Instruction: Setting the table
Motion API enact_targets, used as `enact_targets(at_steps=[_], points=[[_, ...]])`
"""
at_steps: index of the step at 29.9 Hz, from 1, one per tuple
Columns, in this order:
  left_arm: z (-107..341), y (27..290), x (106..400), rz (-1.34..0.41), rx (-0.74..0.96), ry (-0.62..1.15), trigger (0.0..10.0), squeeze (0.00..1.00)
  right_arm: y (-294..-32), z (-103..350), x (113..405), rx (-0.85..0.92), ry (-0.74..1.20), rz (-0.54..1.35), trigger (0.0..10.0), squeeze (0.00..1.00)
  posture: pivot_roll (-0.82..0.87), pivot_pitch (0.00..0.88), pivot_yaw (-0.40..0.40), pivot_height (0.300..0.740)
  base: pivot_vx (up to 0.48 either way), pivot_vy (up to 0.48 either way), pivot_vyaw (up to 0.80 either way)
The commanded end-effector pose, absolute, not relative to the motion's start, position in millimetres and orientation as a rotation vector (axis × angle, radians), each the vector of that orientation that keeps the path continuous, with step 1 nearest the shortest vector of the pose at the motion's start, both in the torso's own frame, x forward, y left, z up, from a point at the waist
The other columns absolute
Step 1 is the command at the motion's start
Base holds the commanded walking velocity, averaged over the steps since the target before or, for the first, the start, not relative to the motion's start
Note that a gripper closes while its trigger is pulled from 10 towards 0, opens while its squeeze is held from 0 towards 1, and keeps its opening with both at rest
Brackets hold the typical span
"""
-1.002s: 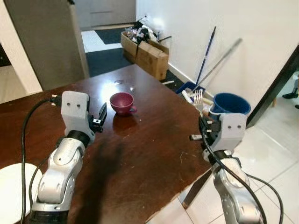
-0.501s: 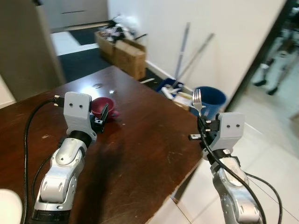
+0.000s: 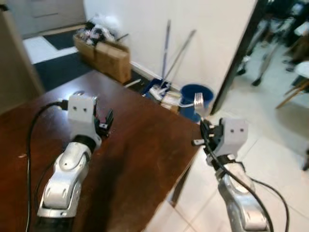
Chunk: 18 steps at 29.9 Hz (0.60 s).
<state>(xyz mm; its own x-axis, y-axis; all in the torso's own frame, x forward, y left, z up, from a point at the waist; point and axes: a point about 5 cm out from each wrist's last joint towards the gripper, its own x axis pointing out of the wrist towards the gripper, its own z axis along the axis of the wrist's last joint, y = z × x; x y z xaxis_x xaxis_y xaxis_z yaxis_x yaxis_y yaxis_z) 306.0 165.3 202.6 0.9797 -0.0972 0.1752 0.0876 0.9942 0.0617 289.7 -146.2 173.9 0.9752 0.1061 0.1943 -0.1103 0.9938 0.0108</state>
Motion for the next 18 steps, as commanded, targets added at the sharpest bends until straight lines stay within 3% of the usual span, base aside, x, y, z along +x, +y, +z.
enact_targets(at_steps=[1, 5, 10, 15, 18], points=[[199.0, 165.9, 305.8, -0.093, 0.052, -0.169, 10.0, 0.00, -145.8, 169.6, 288.4, 0.029, -0.178, 0.110, 10.0, 0.00, -0.08, 0.000, 0.050, 0.740, 0.000, 0.000, -0.80], [199.0, 164.6, 306.0, -0.097, 0.050, -0.170, 10.0, 0.00, -146.0, 169.4, 288.2, 0.028, -0.177, 0.111, 10.0, 0.00, -0.08, 0.000, 0.049, 0.740, 0.000, 0.000, -0.80], [198.8, 163.2, 306.5, -0.103, 0.048, -0.171, 10.0, 0.00, -146.8, 169.8, 288.3, 0.024, -0.177, 0.112, 10.0, 0.00, -0.09, 0.000, 0.048, 0.740, 0.000, 0.000, 0.00], [199.2, 161.9, 306.8, -0.107, 0.047, -0.172, 10.0, 0.00, -146.7, 169.8, 288.1, 0.022, -0.176, 0.113, 10.0, 0.00, -0.09, 0.000, 0.048, 0.740, 0.000, 0.000, -0.80], [199.3, 161.5, 306.9, -0.109, 0.046, -0.172, 10.0, 0.00, -146.2, 169.7, 288.0, 0.024, -0.175, 0.112, 10.0, 0.00, -0.09, 0.000, 0.049, 0.740, 0.000, 0.000, 0.00]])
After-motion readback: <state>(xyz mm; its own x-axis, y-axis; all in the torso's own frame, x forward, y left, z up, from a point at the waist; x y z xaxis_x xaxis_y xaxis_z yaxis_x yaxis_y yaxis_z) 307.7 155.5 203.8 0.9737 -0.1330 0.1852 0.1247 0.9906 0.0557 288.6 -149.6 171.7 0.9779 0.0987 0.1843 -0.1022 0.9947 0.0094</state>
